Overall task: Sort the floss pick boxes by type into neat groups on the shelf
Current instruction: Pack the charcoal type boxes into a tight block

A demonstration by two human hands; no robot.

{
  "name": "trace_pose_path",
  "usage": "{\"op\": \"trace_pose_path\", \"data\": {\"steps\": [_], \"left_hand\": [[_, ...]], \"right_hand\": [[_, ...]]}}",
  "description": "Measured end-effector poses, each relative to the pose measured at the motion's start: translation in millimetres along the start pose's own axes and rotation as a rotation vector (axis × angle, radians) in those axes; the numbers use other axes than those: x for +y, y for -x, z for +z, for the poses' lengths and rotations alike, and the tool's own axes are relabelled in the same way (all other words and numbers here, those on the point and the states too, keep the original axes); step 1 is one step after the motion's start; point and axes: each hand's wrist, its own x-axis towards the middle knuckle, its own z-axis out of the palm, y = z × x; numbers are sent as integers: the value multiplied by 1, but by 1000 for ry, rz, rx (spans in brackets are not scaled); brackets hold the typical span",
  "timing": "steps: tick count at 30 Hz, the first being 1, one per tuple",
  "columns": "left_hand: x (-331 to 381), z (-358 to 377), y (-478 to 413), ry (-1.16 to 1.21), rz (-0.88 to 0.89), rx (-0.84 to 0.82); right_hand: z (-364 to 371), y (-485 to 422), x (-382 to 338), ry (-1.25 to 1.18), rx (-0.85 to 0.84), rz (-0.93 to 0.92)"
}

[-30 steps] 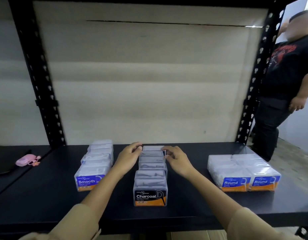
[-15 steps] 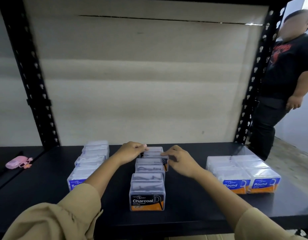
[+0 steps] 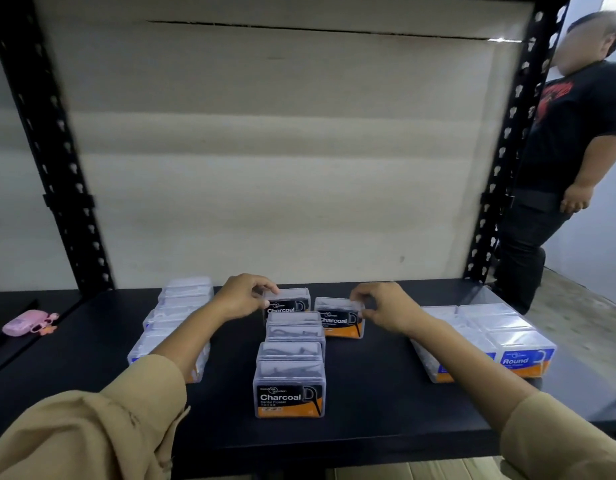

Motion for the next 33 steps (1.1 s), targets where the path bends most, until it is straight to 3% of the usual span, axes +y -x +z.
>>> {"op": "trace_pose_path", "data": {"steps": [33], "left_hand": [[6,-1,4,86,24,-178]], "right_hand": [[-11,-8,14,22,-91,1]]}}
